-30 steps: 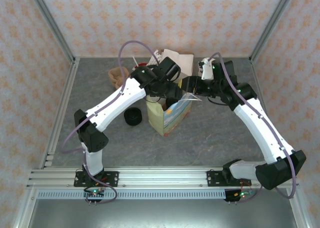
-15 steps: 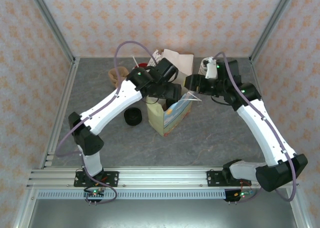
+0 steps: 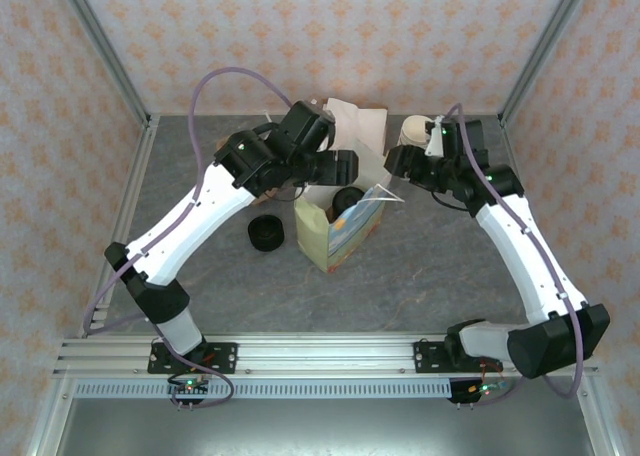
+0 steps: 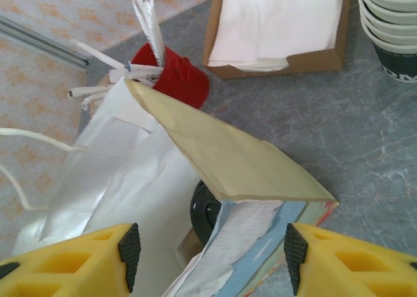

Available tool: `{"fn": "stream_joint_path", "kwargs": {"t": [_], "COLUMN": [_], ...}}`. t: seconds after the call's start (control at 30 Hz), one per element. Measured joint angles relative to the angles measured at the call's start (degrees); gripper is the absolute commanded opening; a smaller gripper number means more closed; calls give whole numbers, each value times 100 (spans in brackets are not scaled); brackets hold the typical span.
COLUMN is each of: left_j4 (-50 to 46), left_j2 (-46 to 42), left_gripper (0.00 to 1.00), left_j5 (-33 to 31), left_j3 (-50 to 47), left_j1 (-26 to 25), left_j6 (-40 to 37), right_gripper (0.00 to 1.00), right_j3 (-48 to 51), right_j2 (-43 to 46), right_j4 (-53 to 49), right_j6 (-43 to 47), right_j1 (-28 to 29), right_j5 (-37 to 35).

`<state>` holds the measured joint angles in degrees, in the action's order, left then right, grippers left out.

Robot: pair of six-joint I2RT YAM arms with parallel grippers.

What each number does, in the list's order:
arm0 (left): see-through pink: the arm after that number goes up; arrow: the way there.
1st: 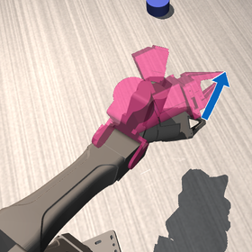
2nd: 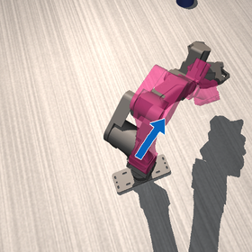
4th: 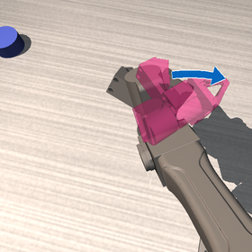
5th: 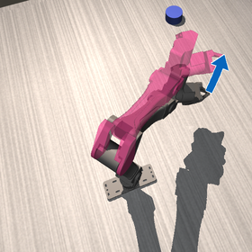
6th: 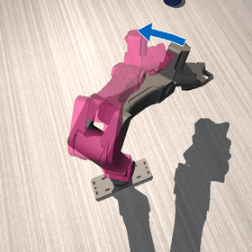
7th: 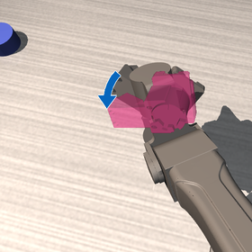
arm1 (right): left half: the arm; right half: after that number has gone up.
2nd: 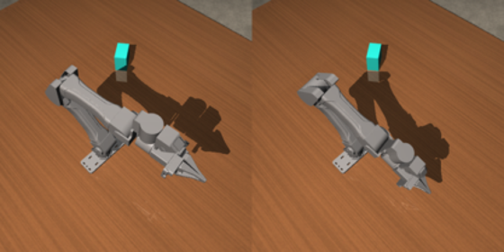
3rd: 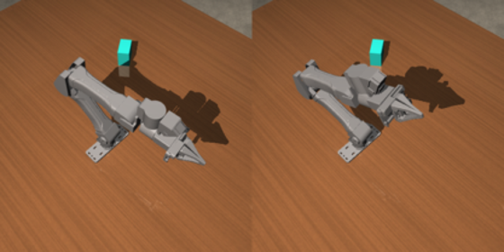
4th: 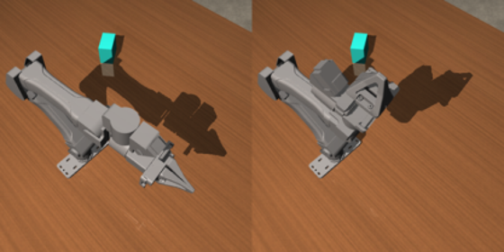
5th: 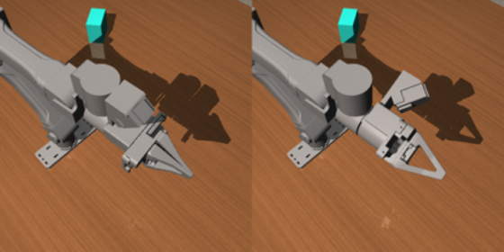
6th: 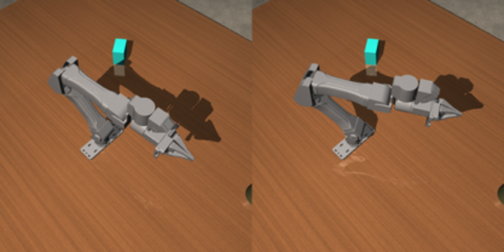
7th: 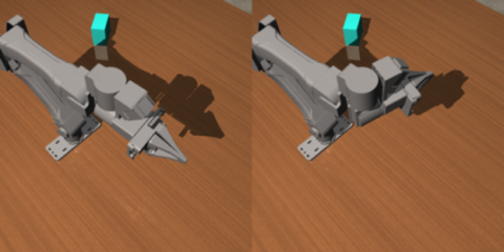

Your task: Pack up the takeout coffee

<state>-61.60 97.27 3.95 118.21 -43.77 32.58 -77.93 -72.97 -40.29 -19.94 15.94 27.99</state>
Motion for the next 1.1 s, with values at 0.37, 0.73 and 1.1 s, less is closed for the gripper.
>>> {"fn": "stream_joint_path", "kwargs": {"t": [0.37,0.73,1.1], "left_j4": [-76,-116,-116], "left_j2": [-170,-455,-619], "left_gripper": [85,86,87], "left_j5": [-577,-748,-745], "left_j3": [621,476,243], "left_j1": [85,452,719], "left_j6": [-278,-446,-461], "right_gripper": [60,19,0], "right_j3": [-61,-144,-28], "right_j2": [-264,-570,-227], "right_j4": [-605,-645,-592], "right_j6": [-48,24,472], "right_j1": [289,407,417], "right_j5": [-402,-203,420]}}
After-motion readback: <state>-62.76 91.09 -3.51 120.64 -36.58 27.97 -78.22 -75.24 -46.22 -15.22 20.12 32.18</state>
